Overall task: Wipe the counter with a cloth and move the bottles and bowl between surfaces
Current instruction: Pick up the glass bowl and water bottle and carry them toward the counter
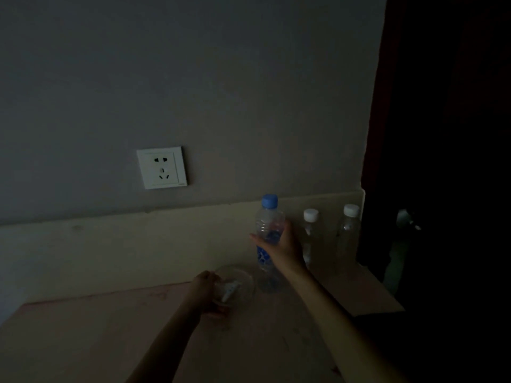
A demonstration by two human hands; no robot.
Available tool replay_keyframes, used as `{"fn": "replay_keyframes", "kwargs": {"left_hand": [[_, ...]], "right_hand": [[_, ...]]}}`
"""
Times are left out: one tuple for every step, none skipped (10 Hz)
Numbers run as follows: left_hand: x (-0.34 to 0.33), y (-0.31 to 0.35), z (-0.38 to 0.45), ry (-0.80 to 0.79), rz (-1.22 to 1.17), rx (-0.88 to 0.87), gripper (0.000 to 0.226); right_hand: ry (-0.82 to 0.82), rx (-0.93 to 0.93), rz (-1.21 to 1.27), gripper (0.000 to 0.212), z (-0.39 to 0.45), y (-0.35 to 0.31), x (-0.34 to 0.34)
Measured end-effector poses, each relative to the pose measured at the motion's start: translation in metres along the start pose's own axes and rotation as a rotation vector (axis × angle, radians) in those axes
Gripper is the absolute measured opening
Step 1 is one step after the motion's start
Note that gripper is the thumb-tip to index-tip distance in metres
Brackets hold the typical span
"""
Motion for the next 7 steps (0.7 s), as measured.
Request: {"fn": "replay_keyframes", "kwargs": {"left_hand": [[0.003, -0.016, 0.029, 0.040, 0.415, -0.122, 0.095], [0.009, -0.008, 0.006, -0.058, 0.020, 0.125, 0.058], [0.005, -0.003, 0.001, 0.032, 0.047, 0.120, 0.017], [0.006, 0.002, -0.007, 0.097, 0.082, 0.041, 0.023], [0.012, 0.002, -0.012, 0.101, 0.067, 0.050, 0.038], [0.019, 0.002, -0.019, 0.097, 0.071, 0.036, 0.042], [0.028, 0.004, -0.033, 0.110, 0.084, 0.057, 0.040]], "right_hand": [[0.031, -0.005, -0.003, 0.072, -0.002, 0.002, -0.003], [0.037, 0.008, -0.001, 0.073, -0.007, 0.002, -0.005], [0.033, 0.000, -0.032, 0.074, -0.008, 0.005, -0.004], [0.051, 0.003, -0.039, 0.078, -0.011, 0.006, -0.003], [0.075, -0.003, -0.078, 0.075, -0.022, 0.001, 0.001], [0.100, 0.021, -0.136, 0.073, -0.030, 0.003, 0.002], [0.114, 0.046, -0.173, 0.076, -0.054, -0.009, 0.007]]}}
Point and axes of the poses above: each hand's wrist, its own z-axis towards the middle knuckle, its own x-axis out of the back of the hand, y = z × x, the point moved 2 cm from there along z, towards the middle knuckle, and after that the axes turned 1 degree about y, right-handed, at the moved point
